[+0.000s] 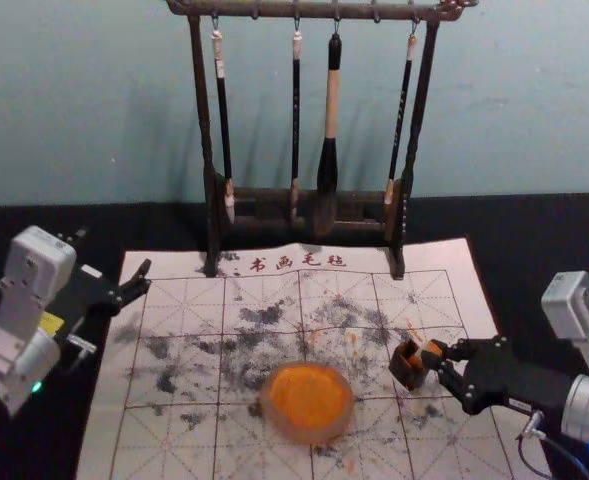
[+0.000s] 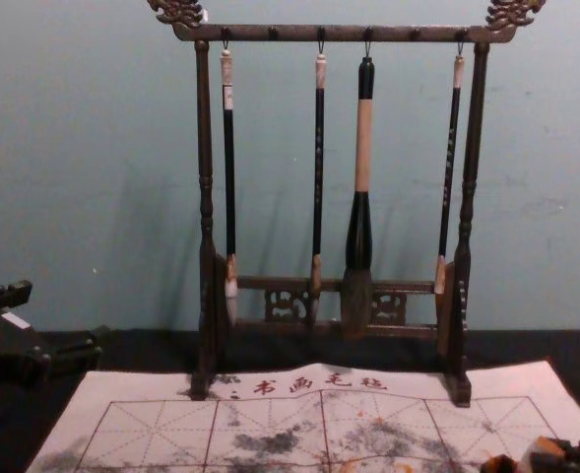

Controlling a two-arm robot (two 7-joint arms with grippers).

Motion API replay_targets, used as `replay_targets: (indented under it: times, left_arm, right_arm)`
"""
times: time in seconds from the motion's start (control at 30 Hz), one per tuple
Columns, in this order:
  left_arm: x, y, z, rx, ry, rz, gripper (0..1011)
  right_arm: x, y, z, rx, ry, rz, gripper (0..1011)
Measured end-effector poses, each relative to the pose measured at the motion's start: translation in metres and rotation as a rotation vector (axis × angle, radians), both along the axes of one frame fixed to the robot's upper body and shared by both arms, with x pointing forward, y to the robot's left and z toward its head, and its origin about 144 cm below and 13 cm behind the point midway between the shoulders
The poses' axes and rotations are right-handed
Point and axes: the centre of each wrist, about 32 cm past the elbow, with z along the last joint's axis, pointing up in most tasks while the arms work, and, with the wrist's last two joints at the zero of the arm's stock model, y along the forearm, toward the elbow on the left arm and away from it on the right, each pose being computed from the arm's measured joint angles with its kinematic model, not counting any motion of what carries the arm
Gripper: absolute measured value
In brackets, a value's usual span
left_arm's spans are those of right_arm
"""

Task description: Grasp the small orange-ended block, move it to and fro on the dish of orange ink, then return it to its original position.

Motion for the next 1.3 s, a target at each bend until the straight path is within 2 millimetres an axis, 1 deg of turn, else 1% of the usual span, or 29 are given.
replay_targets:
  times: [0.33,0.7,0.9,1.03,1.3]
  left_arm:
    - [0.0,0.0,0.0,0.0,0.0,0.0,1001]
    - [0.0,0.0,0.0,0.0,0.0,0.0,1001]
    - [0.0,0.0,0.0,0.0,0.0,0.0,1001]
    - [0.0,0.0,0.0,0.0,0.0,0.0,1001]
    - [0.0,0.0,0.0,0.0,0.0,0.0,1001]
  right_arm:
    - [-0.001,0.0,0.011,0.014,-0.007,0.003,88]
    - [-0.003,-0.002,0.033,0.019,-0.038,0.004,90]
    - [0.0,-0.001,0.048,0.021,-0.064,0.03,88]
    - [0.004,0.003,0.056,0.01,-0.072,0.057,88]
    - [0.014,0.022,0.066,-0.051,-0.068,0.136,90]
